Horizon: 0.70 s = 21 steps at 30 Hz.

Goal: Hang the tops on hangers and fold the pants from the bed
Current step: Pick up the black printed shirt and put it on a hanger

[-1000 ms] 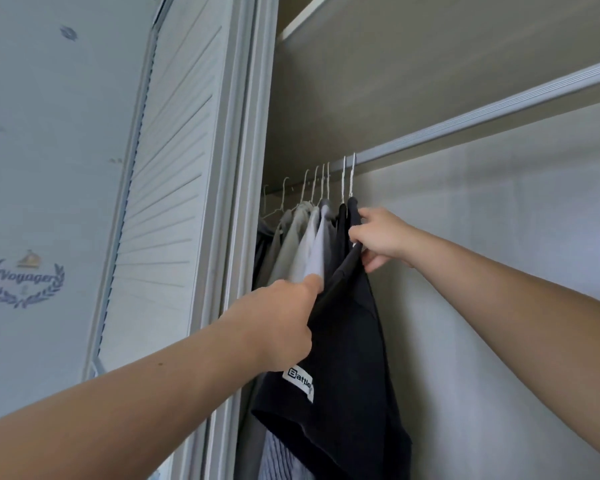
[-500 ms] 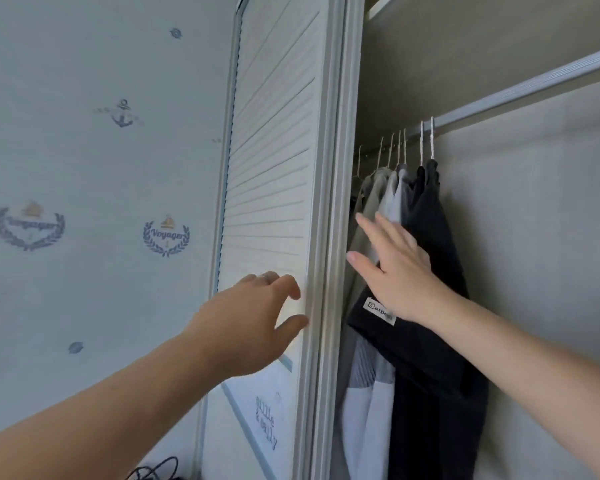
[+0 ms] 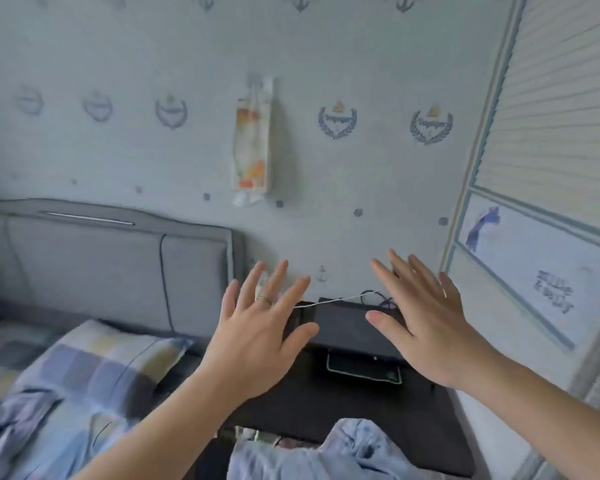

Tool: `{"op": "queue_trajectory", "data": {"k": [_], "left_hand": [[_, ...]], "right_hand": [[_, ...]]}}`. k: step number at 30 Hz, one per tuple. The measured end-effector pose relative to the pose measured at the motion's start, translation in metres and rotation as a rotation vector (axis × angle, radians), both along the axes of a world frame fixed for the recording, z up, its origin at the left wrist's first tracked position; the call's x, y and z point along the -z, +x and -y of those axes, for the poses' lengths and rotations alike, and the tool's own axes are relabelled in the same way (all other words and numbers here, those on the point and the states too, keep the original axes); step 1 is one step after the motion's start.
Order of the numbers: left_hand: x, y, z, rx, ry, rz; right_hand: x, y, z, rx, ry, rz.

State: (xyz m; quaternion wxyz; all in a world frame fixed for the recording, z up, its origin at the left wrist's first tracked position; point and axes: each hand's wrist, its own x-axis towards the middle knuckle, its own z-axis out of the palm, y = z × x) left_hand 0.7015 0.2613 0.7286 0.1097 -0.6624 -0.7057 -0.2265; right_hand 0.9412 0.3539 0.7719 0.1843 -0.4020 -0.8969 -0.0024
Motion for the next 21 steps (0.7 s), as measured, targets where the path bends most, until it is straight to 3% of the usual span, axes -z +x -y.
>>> {"op": "queue_trajectory", "data": {"k": [7,12,21], "left_hand": [[0.095,-0.104,0.164,-0.386,-0.133,0.112],[0.154,-0.141,0.270,-0.672,-0.260,0.311],[0.218,-0.194,0.368,-0.997,-0.366,0.577]], "right_hand": [[0.088,-0.150,0.094,-0.366,-0.135,0.055],[0.152,-0.238,0.157,-0.593,-0.270,0.081],[0.226,-0.364,0.216,-0.828,-0.497,0.259]]}}
